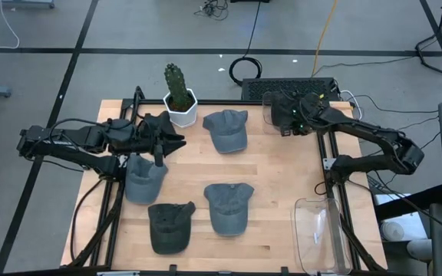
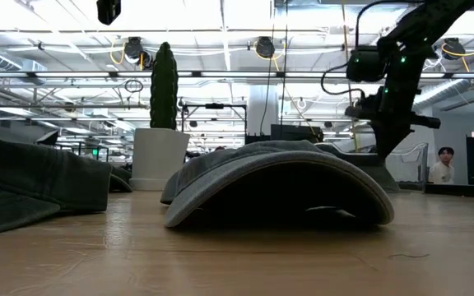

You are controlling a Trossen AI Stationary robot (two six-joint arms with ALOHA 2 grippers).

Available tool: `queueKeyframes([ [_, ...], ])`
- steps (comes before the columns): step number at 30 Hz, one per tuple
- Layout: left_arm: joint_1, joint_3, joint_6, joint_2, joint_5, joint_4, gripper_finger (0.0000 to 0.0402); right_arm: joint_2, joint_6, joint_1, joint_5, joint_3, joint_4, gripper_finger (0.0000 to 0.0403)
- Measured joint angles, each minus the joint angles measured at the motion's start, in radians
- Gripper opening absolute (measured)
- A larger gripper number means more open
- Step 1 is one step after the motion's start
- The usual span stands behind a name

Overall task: Pick & Place hat
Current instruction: Adjust the top transparent bin on the table, then put the bottom right gray cap into the bottom transparent bin

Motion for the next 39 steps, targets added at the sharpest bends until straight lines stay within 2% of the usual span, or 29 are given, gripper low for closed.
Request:
queueKeyframes([
  [6,0.000,0.000,0.007,0.000,-0.019,0.000,0.0147,-0.139,0.028,0.008,-0.149,0.000,0.000,0.0000],
  [10,0.000,0.000,0.009,0.000,-0.154,0.000,0.0147,-0.222,-0.029,0.078,-0.348,0.000,0.047,0.0000],
  [12,0.001,0.000,0.010,0.000,-0.238,0.002,0.0147,-0.247,-0.007,0.153,-0.398,0.012,0.054,0.0000],
  [15,0.007,0.000,0.011,0.000,-0.319,0.027,0.0147,-0.253,0.052,0.288,-0.346,0.055,0.077,0.0000],
  [20,0.034,0.000,0.000,0.000,-0.323,0.088,0.0147,-0.197,0.054,0.467,-0.188,0.179,0.257,0.0000],
  [25,0.073,0.000,-0.013,-0.012,-0.283,0.190,0.0147,-0.044,-0.087,0.572,-0.087,0.424,0.243,0.0000],
  [29,0.100,0.000,0.082,-0.028,-0.200,0.265,0.0147,0.100,-0.208,0.629,-0.083,0.635,0.184,0.0000],
  [32,0.107,0.003,0.103,-0.042,-0.186,0.299,0.0147,0.211,-0.251,0.673,-0.081,0.800,0.096,0.0000],
  [35,0.097,0.062,0.126,-0.046,-0.144,0.281,0.0147,0.318,-0.287,0.738,-0.023,0.976,0.006,0.0000],
  [39,0.044,0.230,0.211,-0.003,-0.126,0.061,0.0147,0.429,-0.333,0.799,0.066,1.103,-0.058,0.0000],
])
